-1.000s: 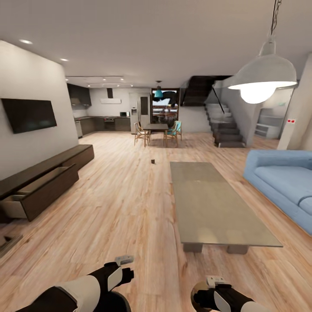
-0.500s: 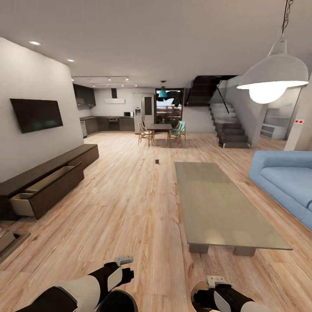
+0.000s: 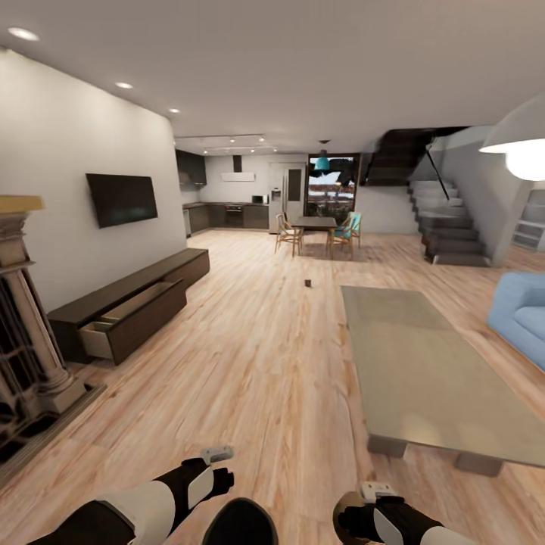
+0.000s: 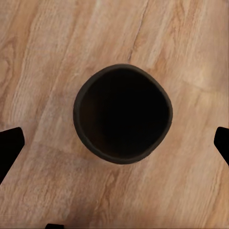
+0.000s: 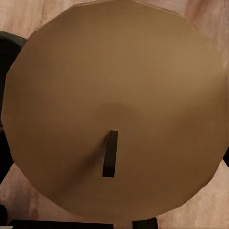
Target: Place each of the two pumpkins and all three candles from the living room inside a cabinet in the living room (use any cabinet), then make sure every cabinet is closed, and position the cauldron so it is next to a table in the living room.
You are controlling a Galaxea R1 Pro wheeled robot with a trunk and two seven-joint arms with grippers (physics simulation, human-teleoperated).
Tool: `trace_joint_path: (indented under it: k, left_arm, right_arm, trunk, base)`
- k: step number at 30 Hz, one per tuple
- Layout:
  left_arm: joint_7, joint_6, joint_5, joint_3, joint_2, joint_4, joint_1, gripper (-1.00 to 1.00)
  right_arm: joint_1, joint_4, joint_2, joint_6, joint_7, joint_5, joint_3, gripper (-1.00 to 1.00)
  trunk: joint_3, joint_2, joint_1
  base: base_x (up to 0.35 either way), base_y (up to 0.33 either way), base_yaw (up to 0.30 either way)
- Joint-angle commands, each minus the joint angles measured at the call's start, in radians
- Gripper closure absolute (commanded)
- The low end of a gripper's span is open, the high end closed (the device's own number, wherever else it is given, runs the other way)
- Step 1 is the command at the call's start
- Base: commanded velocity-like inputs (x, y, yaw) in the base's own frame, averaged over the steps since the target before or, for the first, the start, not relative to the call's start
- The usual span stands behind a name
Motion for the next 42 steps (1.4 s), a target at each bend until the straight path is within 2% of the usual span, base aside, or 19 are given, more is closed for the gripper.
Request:
trace_joint_path:
  k: [1, 12, 33, 42]
  left_arm:
    - [0.002, 0.002, 0.009, -0.008, -0.001, 0.001, -0.001, -1.00]
    - [0.002, 0.003, 0.010, -0.008, 0.001, 0.004, -0.001, -1.00]
    - [0.002, 0.003, 0.011, -0.007, 0.004, 0.004, -0.001, -1.00]
    - [0.002, 0.004, 0.012, -0.007, 0.004, 0.004, -0.001, -1.00]
  right_arm:
    - [0.000, -0.002, -0.001, 0.005, 0.001, -0.002, 0.004, 1.00]
    - [0.000, -0.002, -0.001, 0.005, 0.001, -0.002, 0.004, 1.00]
    - [0.000, -0.002, -0.001, 0.005, 0.001, -0.002, 0.004, 1.00]
    - [0.000, -0.002, -0.001, 0.005, 0.001, -0.002, 0.004, 1.00]
  trunk:
    - [-0.001, -0.001, 0.000]
    - [-0.001, -0.001, 0.000]
    - [-0.001, -0.001, 0.000]
    - [-0.001, -0.001, 0.000]
  base:
    - [0.000, 0.286, 0.272]
    - [0.017, 0.296, 0.052]
    - [0.162, 0.320, 0.000]
    - [0.041, 0.331, 0.000]
